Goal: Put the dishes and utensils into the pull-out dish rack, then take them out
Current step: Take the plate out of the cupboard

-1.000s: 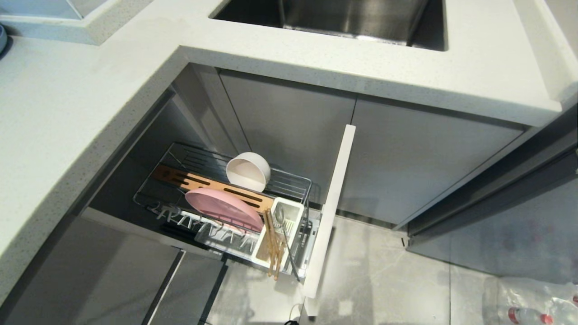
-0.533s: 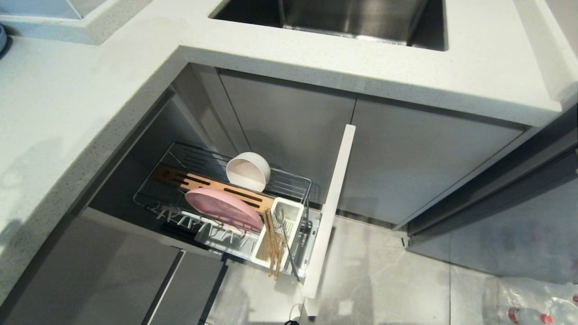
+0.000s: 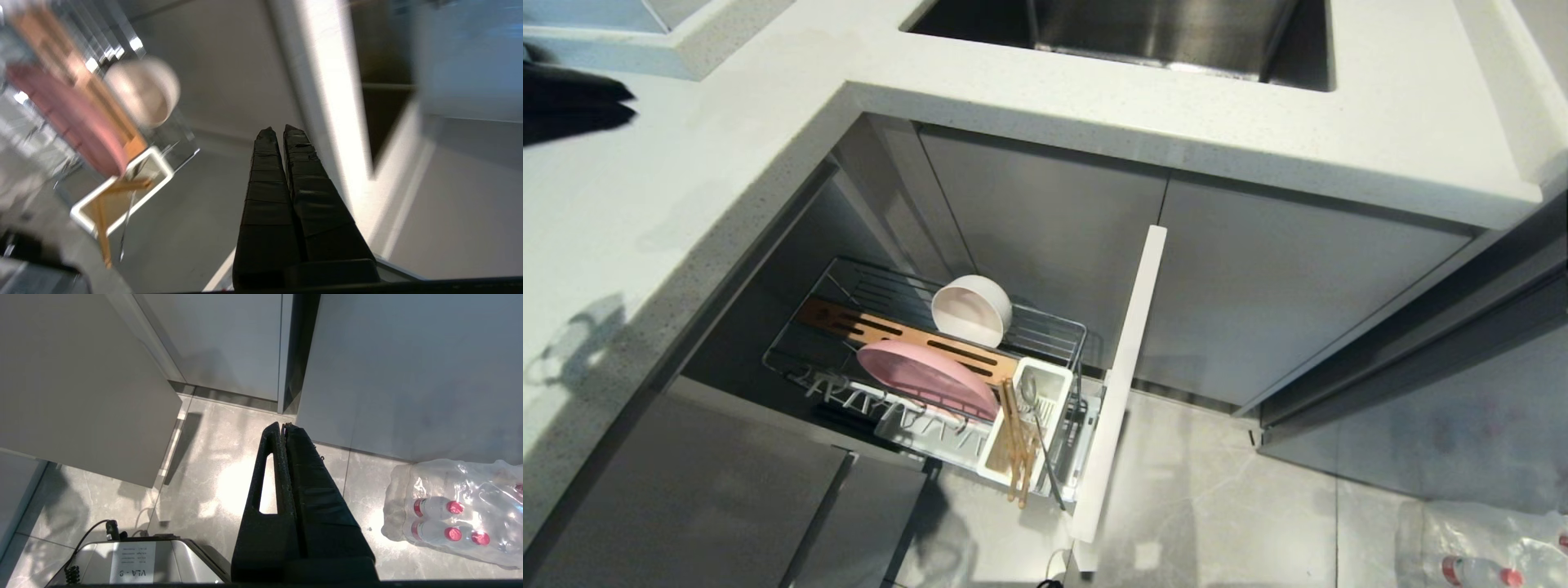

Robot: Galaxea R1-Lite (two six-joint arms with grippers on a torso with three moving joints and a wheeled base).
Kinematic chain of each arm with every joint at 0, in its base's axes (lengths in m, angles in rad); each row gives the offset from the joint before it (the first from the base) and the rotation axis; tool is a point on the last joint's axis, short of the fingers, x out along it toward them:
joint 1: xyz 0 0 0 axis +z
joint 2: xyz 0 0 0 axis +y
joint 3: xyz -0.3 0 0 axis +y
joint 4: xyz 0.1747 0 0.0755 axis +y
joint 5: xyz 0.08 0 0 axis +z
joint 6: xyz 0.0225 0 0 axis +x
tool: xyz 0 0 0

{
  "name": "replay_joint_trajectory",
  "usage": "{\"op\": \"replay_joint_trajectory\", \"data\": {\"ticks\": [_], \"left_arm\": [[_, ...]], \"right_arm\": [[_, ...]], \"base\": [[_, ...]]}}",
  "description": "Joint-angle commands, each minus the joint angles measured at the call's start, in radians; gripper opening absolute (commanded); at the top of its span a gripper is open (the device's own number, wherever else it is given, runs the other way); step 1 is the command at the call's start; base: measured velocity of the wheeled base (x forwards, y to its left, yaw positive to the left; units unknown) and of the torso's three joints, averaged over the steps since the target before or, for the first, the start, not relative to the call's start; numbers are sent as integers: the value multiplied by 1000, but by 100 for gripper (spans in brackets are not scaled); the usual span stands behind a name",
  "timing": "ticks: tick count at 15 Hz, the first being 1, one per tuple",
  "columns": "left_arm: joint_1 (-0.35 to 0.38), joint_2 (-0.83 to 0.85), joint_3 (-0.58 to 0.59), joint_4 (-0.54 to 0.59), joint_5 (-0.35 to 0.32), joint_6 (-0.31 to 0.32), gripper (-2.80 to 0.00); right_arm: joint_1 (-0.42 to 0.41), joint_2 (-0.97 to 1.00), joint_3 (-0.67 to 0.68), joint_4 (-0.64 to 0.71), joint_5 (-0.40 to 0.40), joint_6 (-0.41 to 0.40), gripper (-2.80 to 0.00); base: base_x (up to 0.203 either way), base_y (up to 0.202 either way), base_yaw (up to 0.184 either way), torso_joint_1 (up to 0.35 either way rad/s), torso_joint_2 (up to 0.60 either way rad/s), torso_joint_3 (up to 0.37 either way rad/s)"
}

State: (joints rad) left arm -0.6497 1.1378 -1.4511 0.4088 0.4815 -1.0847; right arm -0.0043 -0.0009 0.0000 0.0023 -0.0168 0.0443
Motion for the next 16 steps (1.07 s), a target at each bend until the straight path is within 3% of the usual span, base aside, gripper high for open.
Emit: {"op": "replay_joint_trajectory", "data": {"ticks": [1, 3, 7, 9, 12, 13, 16], "left_arm": [[-111, 118, 38, 7, 118, -79, -280], [-145, 198, 72, 14, 165, -196, -280], [-149, 352, 125, 72, 178, -338, -280], [-127, 432, 133, 94, 177, -386, -280], [-70, 508, 132, 99, 175, -408, -280], [-62, 525, 134, 100, 174, -410, 0], [-37, 544, 131, 97, 170, -411, 0]], "right_arm": [[0, 1, 2, -1, 0, 0, -280], [0, 1, 2, 1, 0, 0, -280], [1, 1, 2, 0, 0, 0, -280], [1, 1, 2, 0, 0, 0, -280], [0, 1, 2, 0, 0, 0, -280], [0, 1, 2, -1, 0, 0, -280], [1, 1, 2, -1, 0, 0, -280]], "base": [[0, 0, 0, 0, 0, 0], [0, 0, 0, 0, 0, 0], [0, 0, 0, 0, 0, 0], [0, 0, 0, 0, 0, 0], [0, 0, 0, 0, 0, 0], [0, 0, 0, 0, 0, 0], [0, 0, 0, 0, 0, 0]]}}
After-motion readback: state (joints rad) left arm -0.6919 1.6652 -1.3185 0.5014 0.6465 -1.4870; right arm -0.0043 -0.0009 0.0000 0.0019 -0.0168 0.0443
